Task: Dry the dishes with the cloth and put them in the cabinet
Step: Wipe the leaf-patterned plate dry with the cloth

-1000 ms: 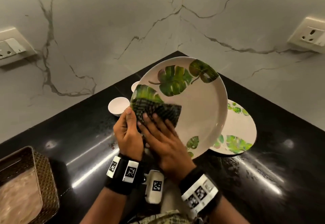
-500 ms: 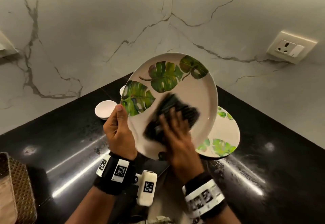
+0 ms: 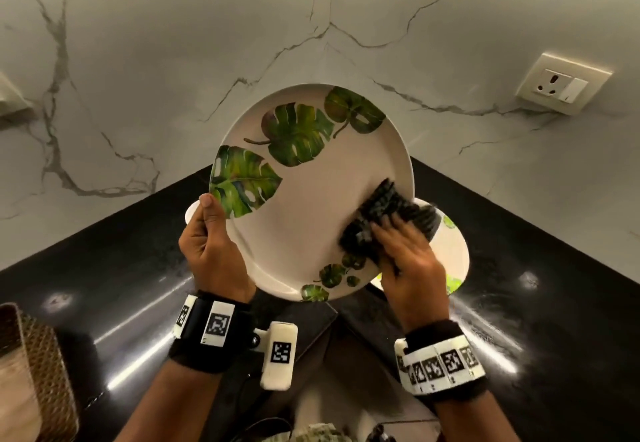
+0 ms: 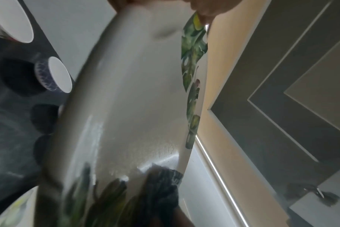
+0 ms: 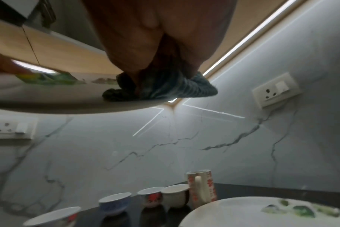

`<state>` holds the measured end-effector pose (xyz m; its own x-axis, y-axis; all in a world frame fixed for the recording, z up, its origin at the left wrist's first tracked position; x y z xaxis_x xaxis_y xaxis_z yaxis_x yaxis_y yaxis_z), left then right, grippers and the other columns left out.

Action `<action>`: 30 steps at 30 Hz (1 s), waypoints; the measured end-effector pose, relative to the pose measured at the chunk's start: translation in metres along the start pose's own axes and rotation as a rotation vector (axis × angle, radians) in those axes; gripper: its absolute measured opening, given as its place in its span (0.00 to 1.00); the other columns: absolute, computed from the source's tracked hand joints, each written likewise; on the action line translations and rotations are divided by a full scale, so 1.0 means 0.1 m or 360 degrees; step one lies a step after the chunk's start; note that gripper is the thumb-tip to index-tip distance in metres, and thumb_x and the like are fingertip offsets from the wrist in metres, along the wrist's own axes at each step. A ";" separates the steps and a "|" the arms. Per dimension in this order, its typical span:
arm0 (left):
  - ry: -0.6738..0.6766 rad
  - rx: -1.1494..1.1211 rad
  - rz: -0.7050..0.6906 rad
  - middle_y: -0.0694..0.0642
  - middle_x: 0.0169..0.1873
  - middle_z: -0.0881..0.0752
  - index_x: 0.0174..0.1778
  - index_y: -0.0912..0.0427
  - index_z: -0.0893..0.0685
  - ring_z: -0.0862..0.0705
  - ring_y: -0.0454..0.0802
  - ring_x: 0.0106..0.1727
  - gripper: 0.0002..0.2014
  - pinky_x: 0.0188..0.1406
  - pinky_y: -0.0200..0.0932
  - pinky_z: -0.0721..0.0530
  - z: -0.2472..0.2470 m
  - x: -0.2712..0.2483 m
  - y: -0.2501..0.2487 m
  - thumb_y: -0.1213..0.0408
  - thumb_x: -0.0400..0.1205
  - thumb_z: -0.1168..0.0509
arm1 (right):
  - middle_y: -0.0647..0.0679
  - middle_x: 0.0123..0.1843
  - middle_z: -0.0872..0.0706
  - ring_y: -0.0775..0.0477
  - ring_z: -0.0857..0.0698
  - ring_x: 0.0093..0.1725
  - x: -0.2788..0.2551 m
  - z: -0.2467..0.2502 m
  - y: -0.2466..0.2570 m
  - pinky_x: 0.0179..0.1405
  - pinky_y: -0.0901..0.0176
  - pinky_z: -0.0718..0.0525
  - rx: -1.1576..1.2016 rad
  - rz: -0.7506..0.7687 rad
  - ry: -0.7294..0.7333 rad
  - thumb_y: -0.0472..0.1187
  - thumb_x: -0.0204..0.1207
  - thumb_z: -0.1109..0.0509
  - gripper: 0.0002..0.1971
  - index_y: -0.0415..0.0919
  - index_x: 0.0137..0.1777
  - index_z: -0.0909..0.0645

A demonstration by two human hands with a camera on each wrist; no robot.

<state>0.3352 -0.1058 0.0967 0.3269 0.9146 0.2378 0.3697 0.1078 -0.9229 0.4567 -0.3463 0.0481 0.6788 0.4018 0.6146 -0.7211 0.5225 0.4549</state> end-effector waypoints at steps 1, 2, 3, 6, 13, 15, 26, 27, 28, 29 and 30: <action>-0.0023 -0.0009 0.0005 0.63 0.40 0.12 0.46 0.56 0.10 0.16 0.61 0.41 0.17 0.44 0.52 0.16 -0.03 0.02 0.00 0.53 0.92 0.41 | 0.43 0.71 0.14 0.44 0.20 0.75 -0.09 -0.06 0.12 0.73 0.39 0.18 -0.0003 0.0078 0.0019 0.27 0.72 0.26 0.24 0.41 0.69 0.13; -0.0055 0.0000 -0.0002 0.59 0.38 0.12 0.44 0.54 0.10 0.17 0.55 0.38 0.17 0.41 0.45 0.16 -0.05 0.03 0.00 0.55 0.92 0.41 | 0.43 0.69 0.12 0.44 0.19 0.74 -0.20 -0.14 0.28 0.71 0.40 0.18 0.0029 0.0194 0.0083 0.28 0.72 0.28 0.23 0.40 0.67 0.12; -0.0070 0.0010 -0.0019 0.54 0.37 0.12 0.44 0.52 0.11 0.18 0.48 0.36 0.17 0.39 0.37 0.18 -0.08 0.04 -0.01 0.56 0.92 0.42 | 0.44 0.68 0.12 0.44 0.18 0.73 -0.31 -0.24 0.43 0.72 0.41 0.18 0.0101 0.0316 0.0187 0.31 0.74 0.31 0.22 0.40 0.68 0.12; 0.0016 0.0057 -0.0080 0.45 0.39 0.10 0.44 0.50 0.11 0.16 0.41 0.39 0.16 0.41 0.33 0.18 -0.15 0.03 -0.02 0.58 0.92 0.41 | 0.46 0.71 0.13 0.46 0.19 0.76 -0.48 -0.42 0.69 0.79 0.46 0.24 0.0354 0.0493 0.0422 0.40 0.85 0.31 0.17 0.40 0.72 0.15; 0.0073 0.0005 0.0035 0.57 0.38 0.14 0.44 0.55 0.14 0.16 0.47 0.35 0.16 0.37 0.41 0.16 -0.01 0.00 0.00 0.59 0.93 0.44 | 0.43 0.65 0.10 0.39 0.14 0.69 -0.15 -0.02 -0.01 0.76 0.46 0.21 -0.0190 -0.0017 0.0136 0.24 0.70 0.24 0.24 0.41 0.65 0.11; 0.0159 0.0052 0.0074 0.53 0.39 0.12 0.47 0.58 0.13 0.13 0.40 0.39 0.16 0.39 0.35 0.15 -0.01 -0.06 0.06 0.60 0.93 0.44 | 0.41 0.66 0.11 0.37 0.15 0.70 0.04 0.12 -0.10 0.75 0.45 0.22 -0.0248 -0.0179 0.0026 0.26 0.72 0.24 0.22 0.38 0.66 0.12; 0.0737 0.0145 -0.0030 0.43 0.37 0.10 0.48 0.53 0.12 0.14 0.43 0.41 0.17 0.41 0.41 0.15 -0.38 -0.31 0.06 0.64 0.94 0.45 | 0.44 0.82 0.26 0.45 0.32 0.85 0.47 -0.08 0.70 0.84 0.51 0.29 0.0191 0.0240 0.0283 0.34 0.81 0.39 0.27 0.44 0.80 0.23; 0.0722 0.0123 -0.0015 0.43 0.40 0.09 0.49 0.53 0.11 0.13 0.43 0.44 0.16 0.45 0.42 0.14 -0.40 -0.28 0.08 0.63 0.94 0.45 | 0.44 0.81 0.24 0.45 0.30 0.85 0.36 -0.17 0.78 0.83 0.51 0.28 0.0240 0.0298 0.0315 0.31 0.80 0.36 0.26 0.44 0.79 0.21; 0.0672 0.0105 -0.0011 0.44 0.40 0.09 0.49 0.53 0.11 0.13 0.43 0.45 0.16 0.47 0.43 0.13 -0.41 -0.24 0.09 0.62 0.93 0.44 | 0.45 0.80 0.22 0.45 0.28 0.84 0.23 -0.25 0.84 0.82 0.51 0.27 0.0290 0.0356 0.0350 0.30 0.80 0.34 0.25 0.43 0.77 0.19; 0.0599 0.0094 -0.0012 0.43 0.38 0.09 0.48 0.54 0.11 0.13 0.43 0.43 0.16 0.46 0.43 0.14 -0.40 -0.18 0.09 0.62 0.93 0.44 | 0.45 0.79 0.21 0.46 0.26 0.82 0.09 -0.32 0.86 0.82 0.51 0.27 0.0342 0.0409 0.0389 0.30 0.81 0.34 0.23 0.43 0.75 0.18; 0.0517 0.0085 -0.0017 0.41 0.35 0.10 0.46 0.56 0.12 0.14 0.40 0.40 0.16 0.44 0.41 0.15 -0.39 -0.12 0.09 0.62 0.93 0.44 | 0.46 0.78 0.19 0.48 0.25 0.82 -0.05 -0.36 0.85 0.82 0.51 0.28 0.0397 0.0448 0.0434 0.31 0.82 0.37 0.22 0.43 0.74 0.16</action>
<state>0.3684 -0.1306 0.0969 0.5868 0.7421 0.3240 0.3312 0.1452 -0.9323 0.3968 -0.2771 0.0601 0.4396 0.7025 0.5597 -0.8711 0.1817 0.4562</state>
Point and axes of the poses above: each hand's wrist, its own x-axis towards the middle knuckle, its own z-axis out of the back of the hand, y = z × x, the point moved 3 cm from there along x, towards the middle knuckle
